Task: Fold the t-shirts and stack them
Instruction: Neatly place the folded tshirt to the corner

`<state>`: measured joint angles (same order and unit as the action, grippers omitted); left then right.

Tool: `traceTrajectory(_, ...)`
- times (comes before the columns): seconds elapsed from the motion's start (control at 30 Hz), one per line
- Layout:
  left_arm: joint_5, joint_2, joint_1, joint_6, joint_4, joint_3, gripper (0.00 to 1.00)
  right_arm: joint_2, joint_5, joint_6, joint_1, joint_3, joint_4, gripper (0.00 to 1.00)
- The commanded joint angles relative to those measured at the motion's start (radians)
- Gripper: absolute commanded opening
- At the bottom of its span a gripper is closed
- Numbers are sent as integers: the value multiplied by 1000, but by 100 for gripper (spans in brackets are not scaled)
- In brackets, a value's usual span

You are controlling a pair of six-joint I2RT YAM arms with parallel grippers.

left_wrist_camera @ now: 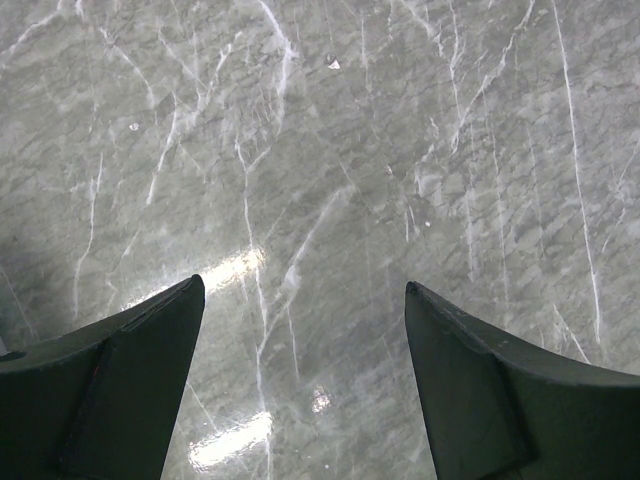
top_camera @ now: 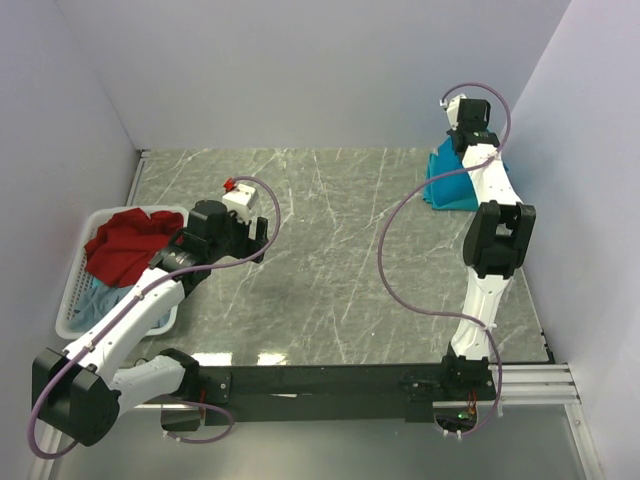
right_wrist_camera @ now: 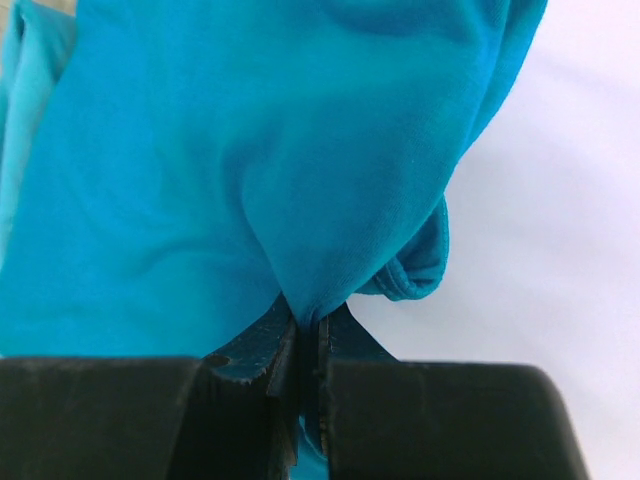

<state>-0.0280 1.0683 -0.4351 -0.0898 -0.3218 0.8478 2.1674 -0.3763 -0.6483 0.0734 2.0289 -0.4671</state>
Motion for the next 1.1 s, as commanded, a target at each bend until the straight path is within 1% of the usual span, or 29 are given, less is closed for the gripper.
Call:
traceTrajectory(0.0,8,4,4,15,13,14,86,15,16,6,20,48,44,0)
traceTrajectory(0.2,13,5,4,15,13,14,86,43,22,4,40,39,65,0)
traceTrajectory(0.4,8,13,4,15,12,14,86,26,28,1,49,5,97,0)
traceTrajectory(0.6,8,16,4,16,13,14,86,35,22,-8,55,14,100,0)
traceTrajectory(0.63,8,16,4,16,12,16,86,42,19,-8,57,17,100,1)
traceTrajectory(0.73,8,16,4,16,12,16,86,66,-27,-22,65,7,128,25)
traceTrajectory(0.77,8,15,4,16,12,17,86,78,-54,-30,71,2,152,42)
traceTrajectory(0.83,7,12,6,16,12,17,86,120,-124,-31,78,14,157,55)
traceTrajectory(0.87,7,10,6,15,13,16,86,127,-140,-25,83,25,160,65)
traceTrajectory(0.93,5,4,6,15,13,14,87,120,-144,-4,88,21,165,72)
traceTrajectory(1.07,0,-2,6,15,13,17,86,72,-131,10,83,14,147,73)
